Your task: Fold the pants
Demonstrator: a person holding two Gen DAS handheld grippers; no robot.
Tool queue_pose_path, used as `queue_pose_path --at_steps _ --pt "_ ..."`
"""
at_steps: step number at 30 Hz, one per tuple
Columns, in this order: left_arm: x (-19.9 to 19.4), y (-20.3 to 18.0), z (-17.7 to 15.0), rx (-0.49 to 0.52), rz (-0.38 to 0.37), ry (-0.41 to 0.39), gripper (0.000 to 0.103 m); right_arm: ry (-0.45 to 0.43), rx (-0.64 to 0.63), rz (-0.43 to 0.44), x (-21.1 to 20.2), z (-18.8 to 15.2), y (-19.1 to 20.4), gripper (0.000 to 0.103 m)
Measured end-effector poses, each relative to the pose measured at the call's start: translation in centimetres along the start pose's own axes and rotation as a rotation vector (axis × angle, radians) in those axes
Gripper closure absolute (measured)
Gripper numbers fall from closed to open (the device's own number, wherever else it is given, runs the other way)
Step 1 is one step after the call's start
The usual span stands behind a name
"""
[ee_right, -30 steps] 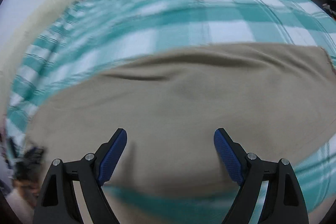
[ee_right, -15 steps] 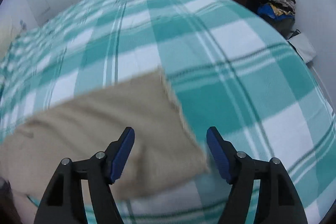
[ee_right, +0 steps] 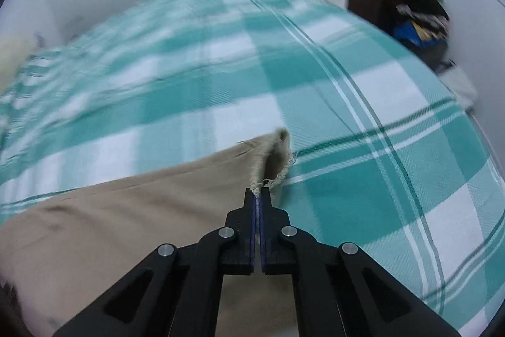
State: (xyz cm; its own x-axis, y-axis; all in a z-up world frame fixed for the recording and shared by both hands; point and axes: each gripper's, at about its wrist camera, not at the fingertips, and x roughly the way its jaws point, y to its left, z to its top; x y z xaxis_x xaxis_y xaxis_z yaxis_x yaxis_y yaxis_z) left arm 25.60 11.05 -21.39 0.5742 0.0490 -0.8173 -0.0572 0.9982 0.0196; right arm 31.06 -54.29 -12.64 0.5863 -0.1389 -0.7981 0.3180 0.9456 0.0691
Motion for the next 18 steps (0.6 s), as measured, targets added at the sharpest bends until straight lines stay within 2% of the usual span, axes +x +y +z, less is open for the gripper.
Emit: queue_pose_path --at_steps 3,6,8,10,13,15,16,18 --pt "0.0 0.0 0.0 0.000 0.001 0.000 0.001 -0.076 -0.083 0.096 -5.8 -2.2 1.9 0.101" --pt "0.0 0.0 0.0 0.003 0.005 0.001 0.001 -0.127 -0.149 0.180 -12.1 -6.1 3.4 0.101" --pt "0.0 -0.1 0.2 0.007 0.011 0.003 0.001 -0.140 -0.150 0.210 -15.6 -9.2 3.4 0.101" --pt "-0.1 -0.2 0.2 0.014 0.020 0.004 0.001 -0.110 -0.074 0.219 -17.6 -12.6 1.9 0.101" --pt "-0.1 -0.3 0.3 0.020 0.029 0.006 0.001 -0.018 0.104 0.161 -17.8 -17.0 -2.8 0.101" --pt "-0.3 -0.4 0.4 0.025 0.038 0.008 0.001 0.048 0.218 0.048 -16.9 -19.3 -6.0 0.099" --pt "-0.4 -0.5 0.4 0.027 0.043 0.010 0.001 0.064 0.251 0.004 -16.8 -20.1 -7.0 0.095" --pt "-0.5 -0.5 0.5 0.026 0.050 0.021 0.001 0.079 0.283 -0.092 -17.0 -21.1 -8.0 0.094"
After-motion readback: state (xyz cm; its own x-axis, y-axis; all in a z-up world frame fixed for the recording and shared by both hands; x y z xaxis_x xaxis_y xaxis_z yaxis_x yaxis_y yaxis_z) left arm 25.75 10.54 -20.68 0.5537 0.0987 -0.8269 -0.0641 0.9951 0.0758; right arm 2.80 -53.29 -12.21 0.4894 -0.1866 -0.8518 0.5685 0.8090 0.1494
